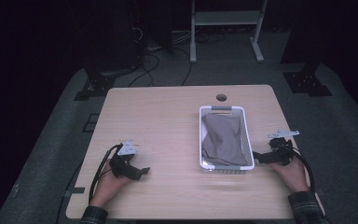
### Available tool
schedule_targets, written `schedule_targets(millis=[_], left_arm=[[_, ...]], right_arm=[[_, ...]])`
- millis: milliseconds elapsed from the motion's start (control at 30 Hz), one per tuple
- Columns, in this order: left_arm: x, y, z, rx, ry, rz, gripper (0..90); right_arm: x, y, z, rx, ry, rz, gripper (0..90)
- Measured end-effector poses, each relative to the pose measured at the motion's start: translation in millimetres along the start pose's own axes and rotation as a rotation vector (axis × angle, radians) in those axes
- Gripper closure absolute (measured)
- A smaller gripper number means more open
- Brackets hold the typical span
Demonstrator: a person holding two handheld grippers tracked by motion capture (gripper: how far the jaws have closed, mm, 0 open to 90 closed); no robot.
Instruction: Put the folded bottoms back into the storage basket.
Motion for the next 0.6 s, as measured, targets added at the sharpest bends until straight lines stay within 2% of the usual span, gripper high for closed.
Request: schedule_targets(millis=[100, 600], left_arm=[[-0.1, 0.0, 0.0, 0.001, 0.000, 0.001, 0.0], [0.0, 0.0, -0.1, 0.001, 0.001, 0.001, 0.0]], right_arm=[[0.0, 1.1, -1.5, 0.006, 0.001, -0.015, 0.0], [-0.8, 2.2, -2.5, 0.022, 0.017, -0.011, 0.0]])
Point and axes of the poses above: each handheld gripper's, and its own axes: x roughly forward along the jaws, y roughly out of its underside, z roughly to its left, the point moved 7 cm from there along x, roughly forward along the jaws, and after that the axes turned 14 degrees about y, right-handed, at the moved point
